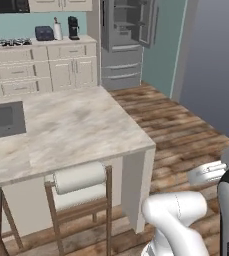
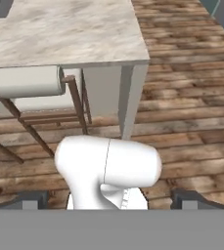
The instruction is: Open the fridge, grab two sodas, and place both sodas inside the bowl with ice on the dining counter.
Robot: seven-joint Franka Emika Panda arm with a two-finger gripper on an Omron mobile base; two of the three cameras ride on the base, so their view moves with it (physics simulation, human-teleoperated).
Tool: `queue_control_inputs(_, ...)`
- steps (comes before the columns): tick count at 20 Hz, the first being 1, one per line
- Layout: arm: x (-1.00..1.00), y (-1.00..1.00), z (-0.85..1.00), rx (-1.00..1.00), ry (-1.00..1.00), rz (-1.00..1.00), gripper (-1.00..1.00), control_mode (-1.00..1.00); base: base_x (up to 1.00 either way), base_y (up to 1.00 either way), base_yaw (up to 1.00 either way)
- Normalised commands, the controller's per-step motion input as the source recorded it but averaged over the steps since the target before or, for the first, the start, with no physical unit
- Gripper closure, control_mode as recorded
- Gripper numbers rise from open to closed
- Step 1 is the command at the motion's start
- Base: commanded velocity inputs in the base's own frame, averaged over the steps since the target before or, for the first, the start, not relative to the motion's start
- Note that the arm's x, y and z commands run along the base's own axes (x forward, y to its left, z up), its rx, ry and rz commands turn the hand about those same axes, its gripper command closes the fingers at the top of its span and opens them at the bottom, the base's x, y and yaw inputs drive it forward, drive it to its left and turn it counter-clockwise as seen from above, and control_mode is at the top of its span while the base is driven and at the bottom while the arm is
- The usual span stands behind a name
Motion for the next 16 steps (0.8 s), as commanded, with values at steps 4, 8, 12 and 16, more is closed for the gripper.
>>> queue_control_inputs(4,0.0,0.0,0.0,0.0,0.0,0.0,-1.0,1.0,0.55,-1.0,0.0)
queue_control_inputs(8,0.0,0.0,0.0,0.0,0.0,0.0,-1.0,1.0,0.65,-1.0,0.0)
queue_control_inputs(12,0.0,0.0,0.0,0.0,0.0,0.0,-1.0,1.0,0.77,-1.0,0.0)
queue_control_inputs(16,0.0,0.0,0.0,0.0,0.0,0.0,-1.0,1.0,0.84,-0.99,0.0)
